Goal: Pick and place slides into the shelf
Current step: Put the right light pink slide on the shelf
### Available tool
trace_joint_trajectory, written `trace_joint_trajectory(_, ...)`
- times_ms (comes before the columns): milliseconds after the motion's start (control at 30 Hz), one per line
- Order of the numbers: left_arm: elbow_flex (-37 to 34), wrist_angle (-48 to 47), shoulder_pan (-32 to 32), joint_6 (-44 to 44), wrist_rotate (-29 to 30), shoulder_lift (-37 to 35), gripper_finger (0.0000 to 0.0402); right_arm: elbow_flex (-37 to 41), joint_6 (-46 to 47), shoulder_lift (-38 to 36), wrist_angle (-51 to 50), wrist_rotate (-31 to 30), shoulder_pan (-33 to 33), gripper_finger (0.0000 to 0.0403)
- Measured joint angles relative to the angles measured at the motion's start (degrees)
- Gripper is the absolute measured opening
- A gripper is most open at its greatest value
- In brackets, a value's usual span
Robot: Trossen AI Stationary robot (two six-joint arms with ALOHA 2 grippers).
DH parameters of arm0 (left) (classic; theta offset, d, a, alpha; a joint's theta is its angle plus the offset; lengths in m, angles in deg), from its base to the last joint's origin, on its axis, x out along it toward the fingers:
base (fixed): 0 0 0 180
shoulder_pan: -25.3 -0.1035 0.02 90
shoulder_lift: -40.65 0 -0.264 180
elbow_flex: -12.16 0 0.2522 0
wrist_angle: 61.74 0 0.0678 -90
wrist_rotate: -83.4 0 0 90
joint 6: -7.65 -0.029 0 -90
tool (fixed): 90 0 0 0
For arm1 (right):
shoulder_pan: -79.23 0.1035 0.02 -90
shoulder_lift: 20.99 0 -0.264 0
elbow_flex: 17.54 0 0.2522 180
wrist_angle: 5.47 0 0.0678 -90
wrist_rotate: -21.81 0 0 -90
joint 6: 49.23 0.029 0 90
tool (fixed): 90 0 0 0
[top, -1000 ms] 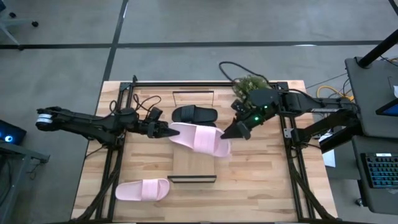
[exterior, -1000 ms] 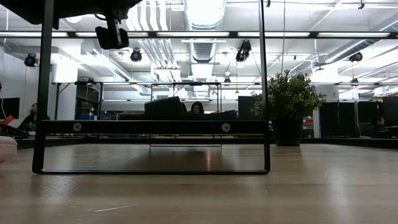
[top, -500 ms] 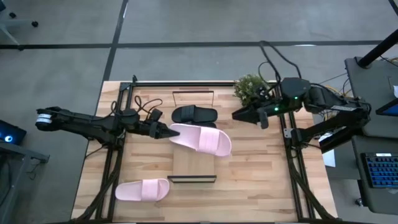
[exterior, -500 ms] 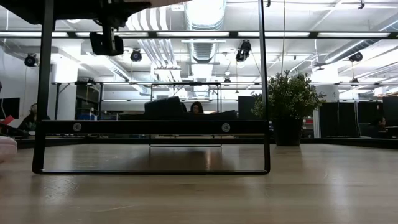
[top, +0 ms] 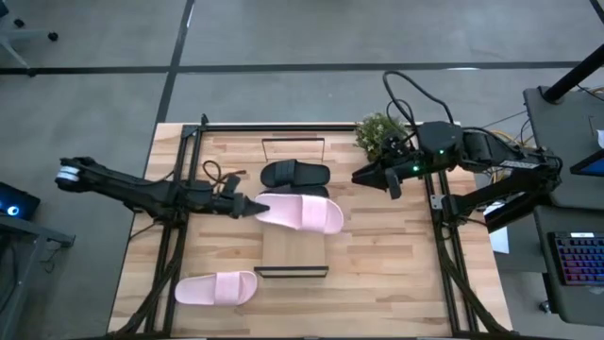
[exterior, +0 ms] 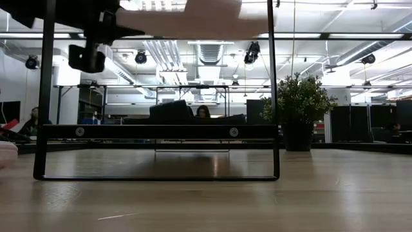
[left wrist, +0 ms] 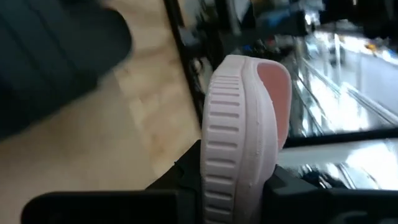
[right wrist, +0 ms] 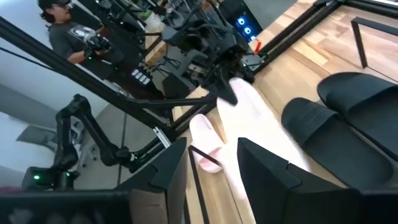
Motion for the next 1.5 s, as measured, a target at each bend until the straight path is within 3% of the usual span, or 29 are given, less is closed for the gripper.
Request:
trace_joint_trajectory(200, 0.0, -10.0, 3.7, 4.6, 9.8, -4.1, 0.0046, 0.4, -1.1, 0.0, -0.6, -0.1, 0.0, 0.0129)
trace_joint_trajectory(400, -0.1, -9.4, 7.2, 7.6, 11.5, -3.9, 0.0046, 0.5, -2.8, 0.0, -0.8, -1.4, 0.0, 0.0125)
trace_joint_trajectory(567, -0.1, -13.6, 11.8, 15.6, 17.8, 0.1, 0.0045, 0.5, -3.0, 0.0, -0.8, -1.5, 0.0, 0.013)
trace_joint_trajectory(933, -0.5, -10.2, 20.2, 25.7, 25.6, 8.4, 0.0045, 0.5, -3.9, 0.0, -1.7, -1.5, 0.0, 0.0124)
trace_joint_trajectory(1500, -12.9, 16.5, 21.5, 28.5, 28.6, 18.5, 0.0044, 0.5, -4.2, 0.0, -2.0, -1.5, 0.0, 0.013)
